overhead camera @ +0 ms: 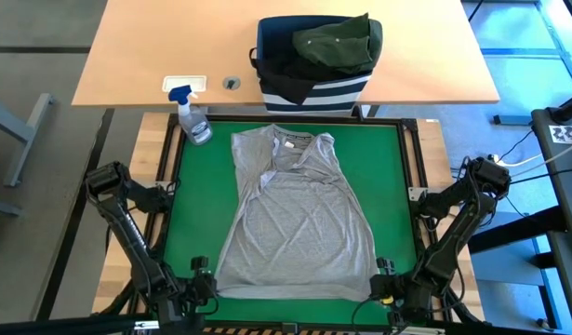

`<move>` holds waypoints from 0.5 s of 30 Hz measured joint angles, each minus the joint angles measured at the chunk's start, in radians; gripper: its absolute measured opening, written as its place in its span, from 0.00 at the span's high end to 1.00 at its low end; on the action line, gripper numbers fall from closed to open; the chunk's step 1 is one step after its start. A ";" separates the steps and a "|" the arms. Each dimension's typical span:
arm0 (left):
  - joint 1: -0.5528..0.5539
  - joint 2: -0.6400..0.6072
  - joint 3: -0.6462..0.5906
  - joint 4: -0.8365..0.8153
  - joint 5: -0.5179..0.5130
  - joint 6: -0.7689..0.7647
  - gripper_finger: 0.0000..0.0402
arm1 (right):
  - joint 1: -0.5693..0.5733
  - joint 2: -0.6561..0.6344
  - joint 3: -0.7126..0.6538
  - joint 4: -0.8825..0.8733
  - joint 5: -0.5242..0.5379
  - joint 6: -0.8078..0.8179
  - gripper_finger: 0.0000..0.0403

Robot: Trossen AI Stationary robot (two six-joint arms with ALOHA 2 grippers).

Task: Fold Laundry from Bin
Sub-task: Fold the gray shirt

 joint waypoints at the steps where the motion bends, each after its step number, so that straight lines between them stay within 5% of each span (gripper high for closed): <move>1: 0.000 0.000 0.000 0.001 0.000 0.000 0.98 | 0.000 0.000 0.000 0.003 0.000 0.000 0.99; 15: 0.000 0.001 0.000 0.083 -0.044 0.056 0.98 | 0.000 0.000 0.088 -0.067 0.107 -0.080 0.99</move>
